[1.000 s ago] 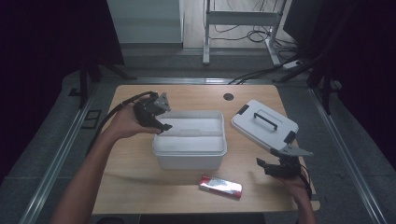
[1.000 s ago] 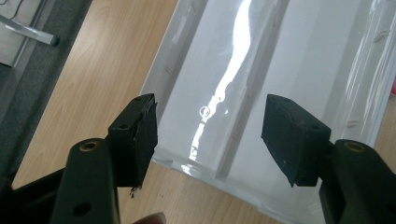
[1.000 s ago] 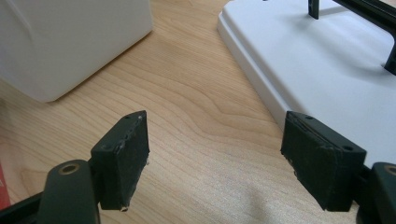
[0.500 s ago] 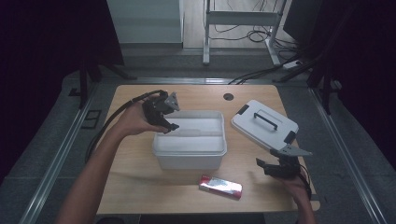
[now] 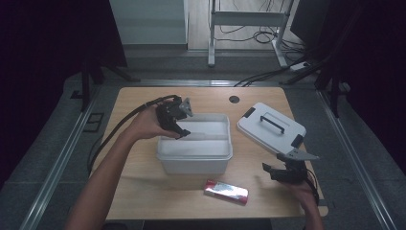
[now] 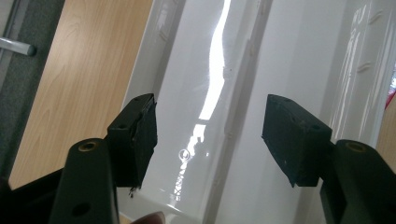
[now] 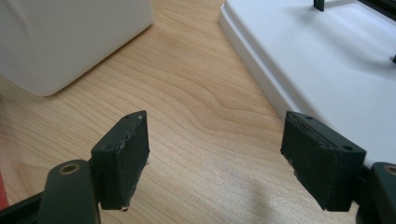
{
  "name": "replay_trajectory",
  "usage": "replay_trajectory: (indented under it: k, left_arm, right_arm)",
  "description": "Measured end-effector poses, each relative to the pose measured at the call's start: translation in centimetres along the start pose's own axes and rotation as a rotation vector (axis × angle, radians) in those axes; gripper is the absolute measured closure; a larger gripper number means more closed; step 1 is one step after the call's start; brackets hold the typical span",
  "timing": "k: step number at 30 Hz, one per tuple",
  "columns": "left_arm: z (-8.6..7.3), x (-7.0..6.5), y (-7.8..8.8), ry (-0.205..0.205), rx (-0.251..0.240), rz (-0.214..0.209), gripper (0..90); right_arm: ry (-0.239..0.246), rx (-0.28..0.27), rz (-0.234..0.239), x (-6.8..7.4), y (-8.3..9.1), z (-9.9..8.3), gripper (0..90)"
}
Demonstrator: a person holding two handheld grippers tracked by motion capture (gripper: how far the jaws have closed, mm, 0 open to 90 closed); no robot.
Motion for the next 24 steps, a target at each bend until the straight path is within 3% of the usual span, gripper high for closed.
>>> replay_trajectory:
  k: [12, 24]
  left_arm:
    - [1.3, -0.8, -1.4, -0.048, 0.038, -0.025, 35.5]
    - [1.6, -1.0, -2.6, -0.068, 0.055, -0.04, 36.8]
  right_arm:
    - [0.004, 0.001, 0.009, 0.0, 0.0, -0.1, 22.7]
    - [0.003, 0.005, 0.01, 0.0, -0.1, -0.2, 22.6]
Point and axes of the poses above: each handheld gripper's, and its own axes: y roughly backward along the jaws, z roughly out of its top, x roughly to its left, the point moved 7 cm from there along -y, roughly forward along the jaws, and after that the axes turned 3 degrees about -x, right-handed, at the moved point
